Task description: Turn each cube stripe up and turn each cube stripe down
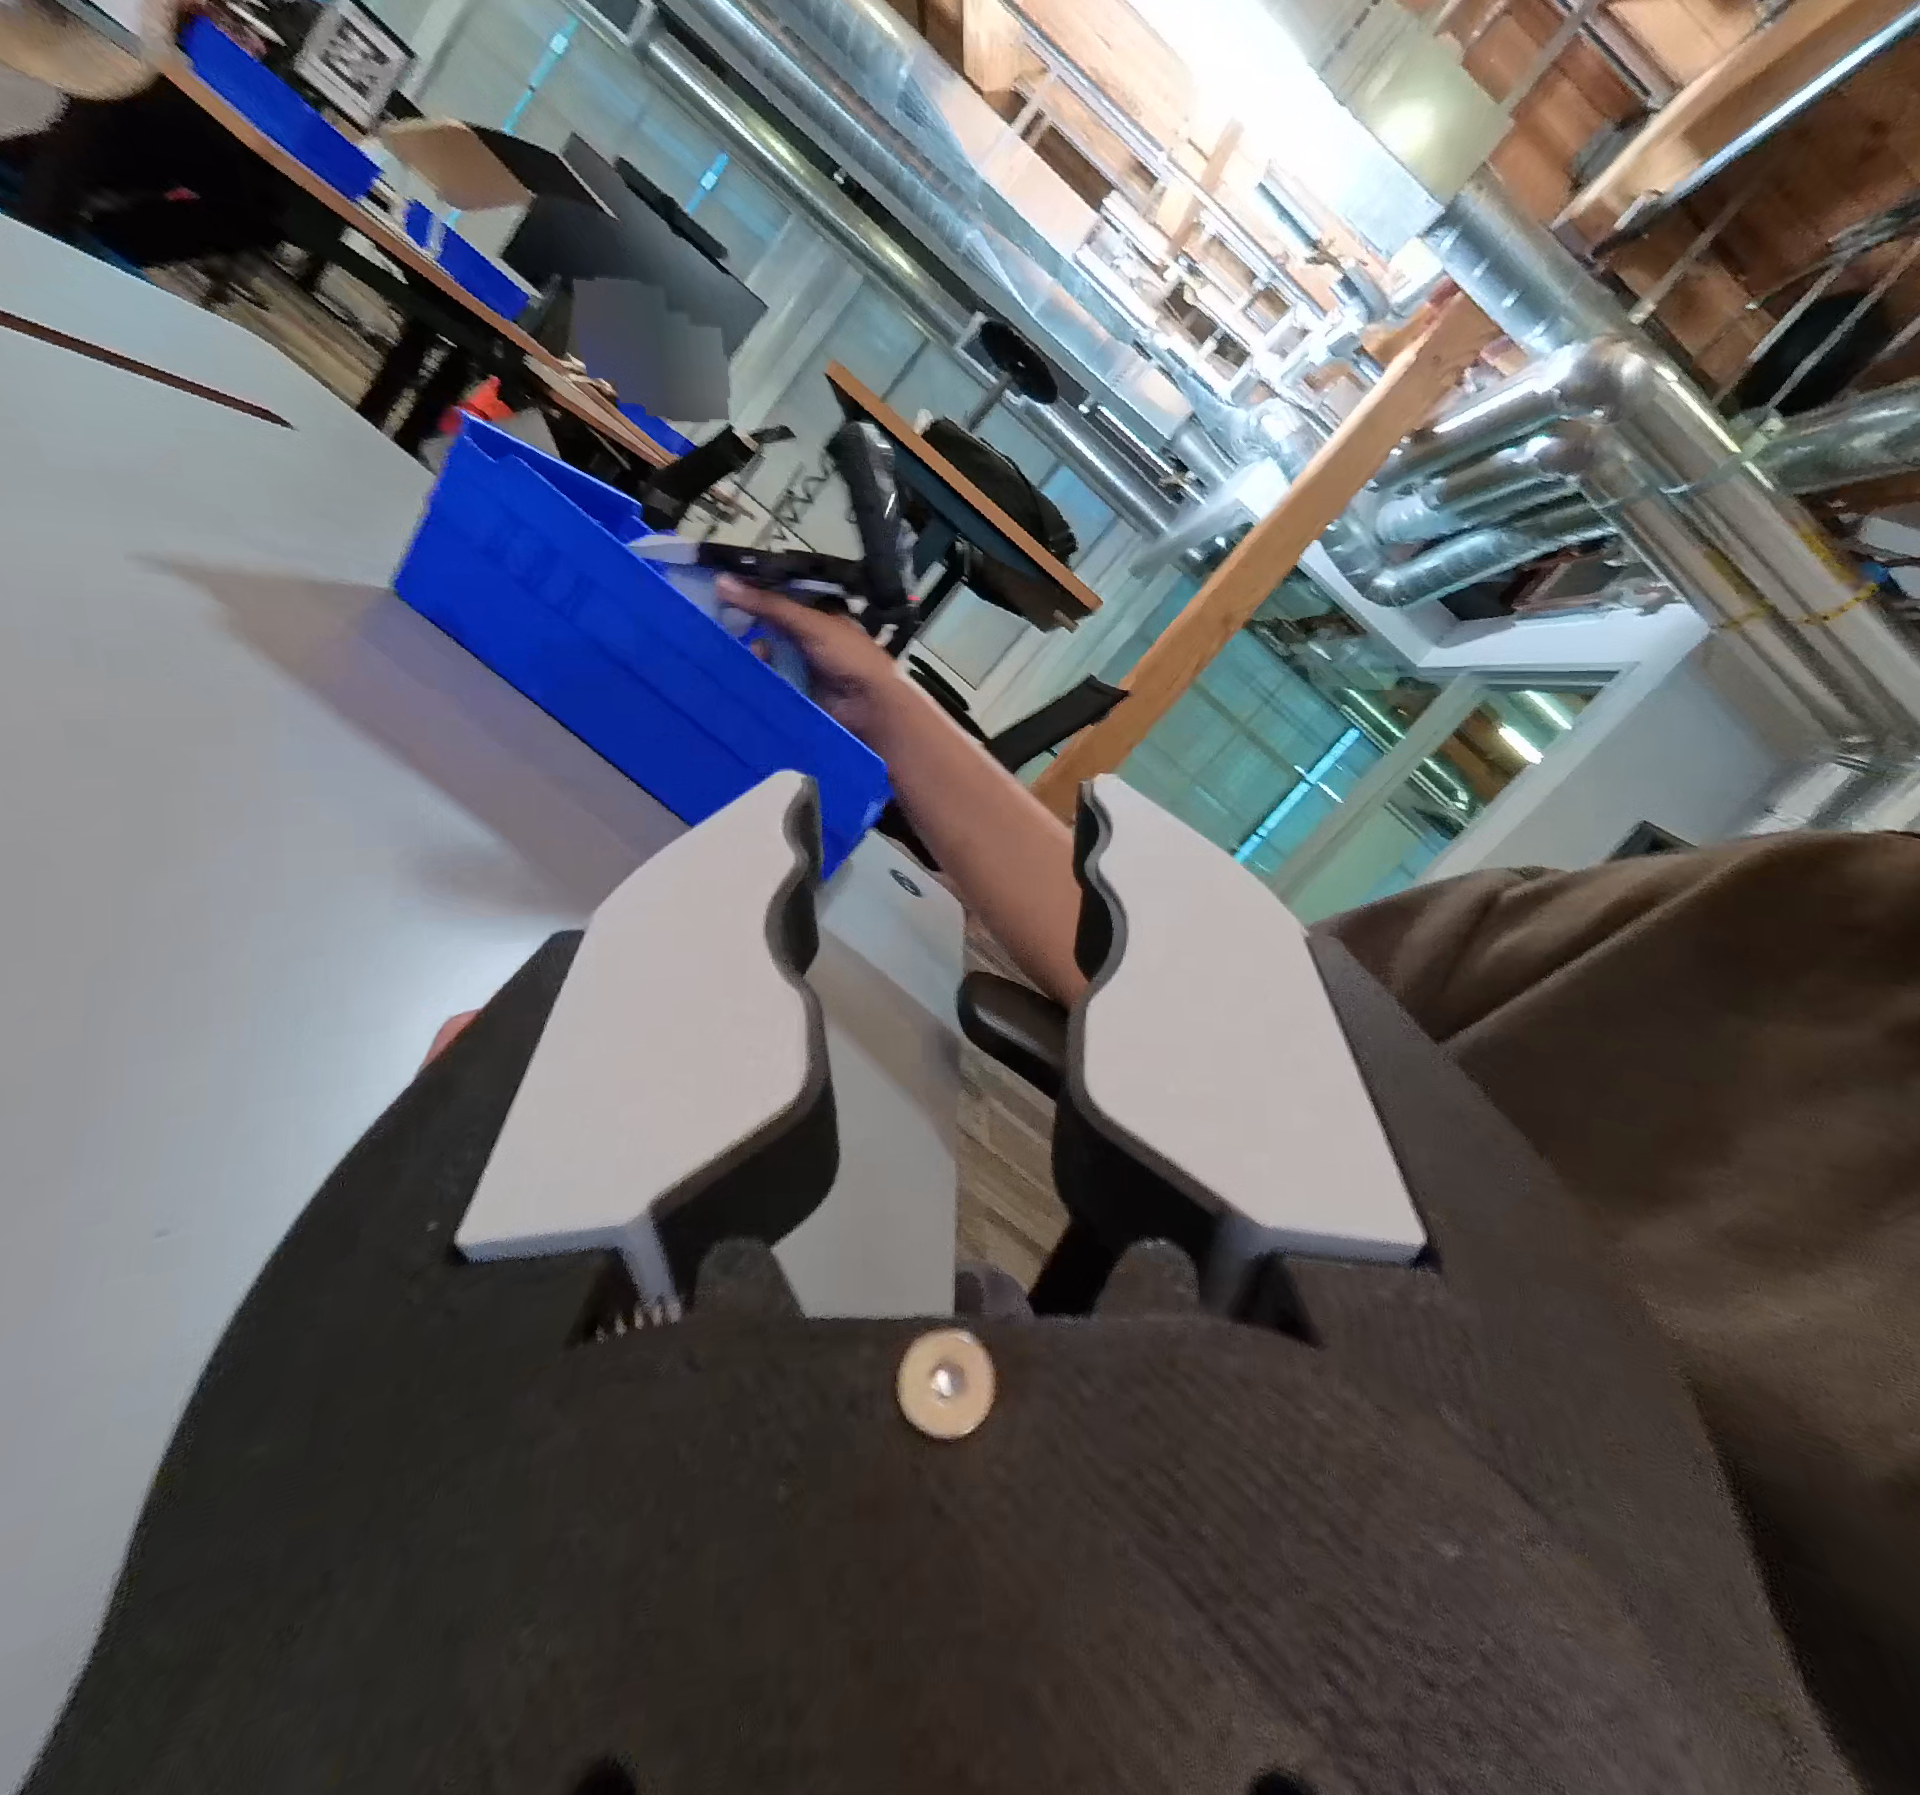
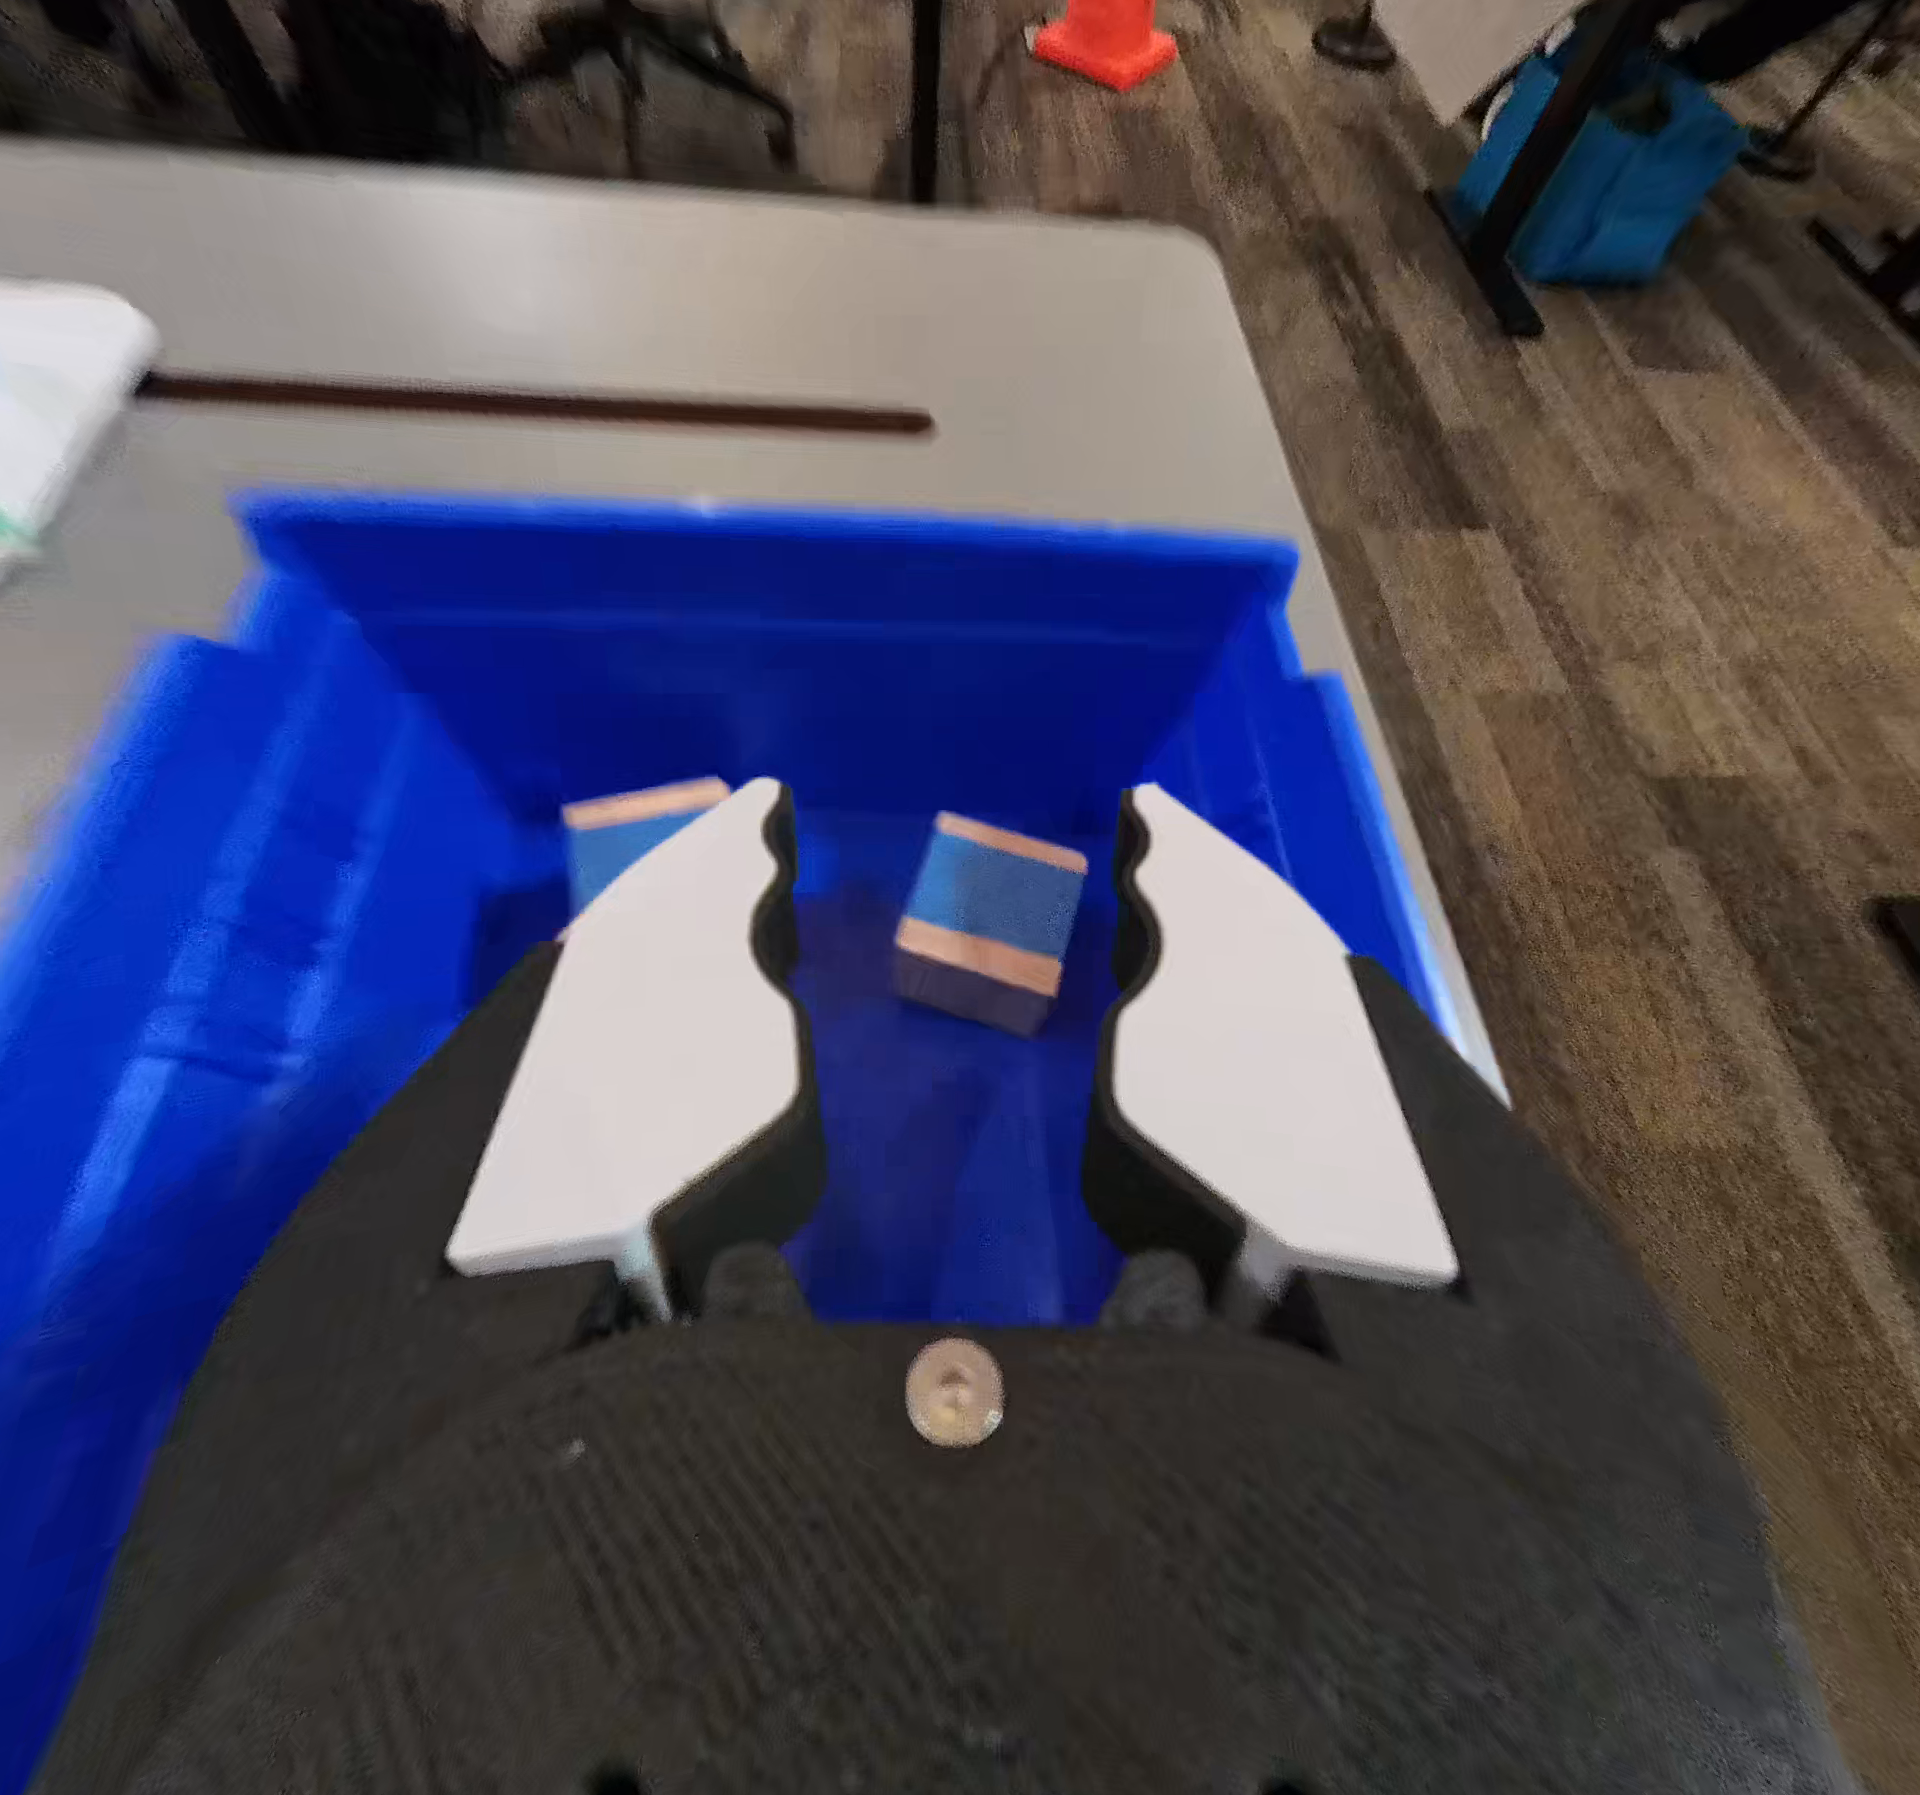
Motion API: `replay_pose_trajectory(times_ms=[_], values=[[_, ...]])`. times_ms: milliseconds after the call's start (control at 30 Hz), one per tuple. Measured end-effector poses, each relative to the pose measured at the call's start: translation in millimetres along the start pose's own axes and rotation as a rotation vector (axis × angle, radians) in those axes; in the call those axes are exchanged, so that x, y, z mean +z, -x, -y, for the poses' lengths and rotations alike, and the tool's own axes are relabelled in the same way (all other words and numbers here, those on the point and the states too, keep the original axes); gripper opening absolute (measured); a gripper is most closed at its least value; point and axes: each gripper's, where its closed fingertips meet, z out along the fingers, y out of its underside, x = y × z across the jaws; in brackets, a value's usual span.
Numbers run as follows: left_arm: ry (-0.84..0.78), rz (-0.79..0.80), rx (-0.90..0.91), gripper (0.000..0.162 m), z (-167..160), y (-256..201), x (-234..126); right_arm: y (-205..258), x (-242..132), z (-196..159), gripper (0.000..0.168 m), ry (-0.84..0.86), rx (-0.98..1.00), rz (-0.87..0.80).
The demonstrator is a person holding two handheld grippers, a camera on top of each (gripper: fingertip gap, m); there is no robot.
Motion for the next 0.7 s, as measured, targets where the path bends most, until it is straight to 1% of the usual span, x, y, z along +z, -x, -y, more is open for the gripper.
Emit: replay_pose_trajectory(times_ms=[133, 233, 333, 400, 467, 533, 567, 600, 667, 700], values=[[-0.044, 0.058, 0.035, 0.045, 11, 9, -8, 44, -47, 67, 0.057, -0.215, 0.042, 0.157], [-0.038, 0.129, 0.148, 0.050, 17, 13, -12, 88, -89, 109, 0.056, -0.342, 0.034, 0.278], [-0.058, 0.230, 0.334, 0.063, 37, 17, -23, 140, -130, 133, 0.056, -0.416, 0.027, 0.433], [-0.131, 0.332, 0.451, 0.069, 71, 20, -41, 176, -153, 137, 0.053, -0.446, 0.029, 0.536], [-0.273, 0.458, 0.515, 0.070, 126, 20, -75, 211, -169, 130, 0.048, -0.461, 0.035, 0.630], [-0.429, 0.590, 0.556, 0.066, 187, 18, -124, 249, -173, 113, 0.038, -0.466, 0.029, 0.709], [-0.491, 0.659, 0.591, 0.053, 215, 16, -153, 267, -169, 99, 0.037, -0.451, 0.021, 0.727], [-0.550, 0.738, 0.626, 0.046, 240, 14, -185, 284, -162, 81, 0.037, -0.411, 0.016, 0.741], [-0.634, 0.935, 0.682, 0.048, 279, 19, -250, 319, -157, 40, 0.041, -0.299, 0.009, 0.805], [-0.634, 1.036, 0.686, 0.050, 291, 27, -278, 335, -159, 19, 0.043, -0.250, 0.012, 0.840]])
